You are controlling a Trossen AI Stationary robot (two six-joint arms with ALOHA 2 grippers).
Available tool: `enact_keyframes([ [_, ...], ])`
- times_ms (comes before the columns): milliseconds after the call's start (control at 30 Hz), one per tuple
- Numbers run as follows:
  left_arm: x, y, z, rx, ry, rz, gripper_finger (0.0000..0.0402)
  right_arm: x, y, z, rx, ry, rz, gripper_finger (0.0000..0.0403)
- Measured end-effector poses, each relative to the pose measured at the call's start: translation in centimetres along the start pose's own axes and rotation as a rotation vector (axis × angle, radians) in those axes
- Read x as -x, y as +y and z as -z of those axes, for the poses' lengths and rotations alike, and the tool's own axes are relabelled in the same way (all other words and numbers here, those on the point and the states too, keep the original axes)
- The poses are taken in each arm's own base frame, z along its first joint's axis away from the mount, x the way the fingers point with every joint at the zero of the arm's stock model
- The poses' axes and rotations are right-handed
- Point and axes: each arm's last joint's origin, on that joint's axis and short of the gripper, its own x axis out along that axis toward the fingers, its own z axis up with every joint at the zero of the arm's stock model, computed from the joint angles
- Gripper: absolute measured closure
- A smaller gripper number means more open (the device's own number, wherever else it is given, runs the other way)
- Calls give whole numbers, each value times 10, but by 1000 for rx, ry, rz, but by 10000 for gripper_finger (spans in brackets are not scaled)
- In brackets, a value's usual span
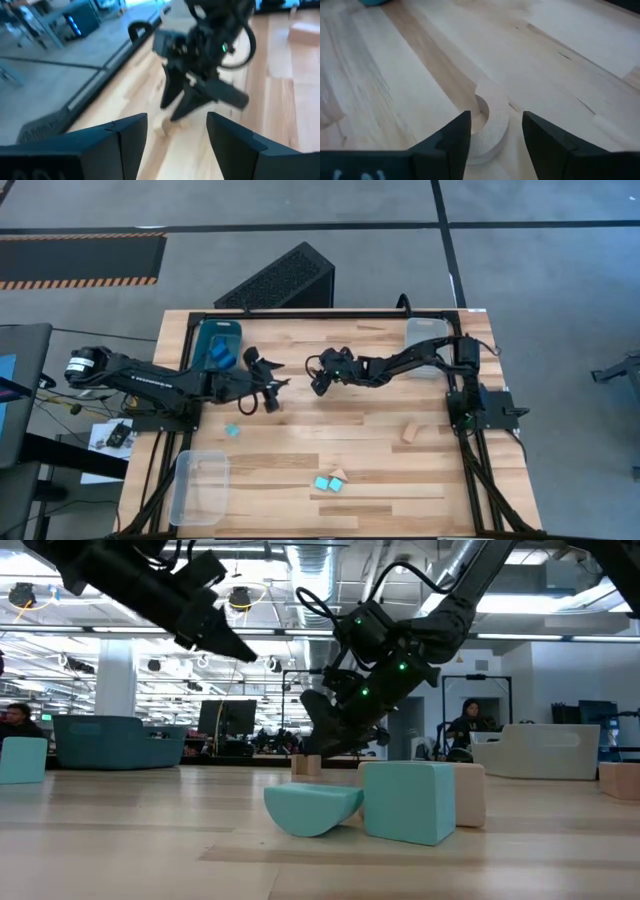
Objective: Sort & place blocks by color
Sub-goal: Put the top brown block into the transparent bin
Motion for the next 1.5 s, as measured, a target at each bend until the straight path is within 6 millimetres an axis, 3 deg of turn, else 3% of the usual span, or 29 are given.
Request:
enact_keyframes([
  [200,1,0,10,30,94,-8,206,-2,-7,-3,-4,2,11,246],
  [567,1,0,12,78,107,-11,206,-2,-6,-1,52,21,-10,339],
  [1000,2,1,17,59,153,-34,206,-1,6,-14,125,57,-29,397],
  [1233,2,2,21,51,191,-51,205,0,19,-25,135,31,-34,324],
  [1500,3,2,24,77,216,-62,205,2,22,-27,143,18,6,188],
])
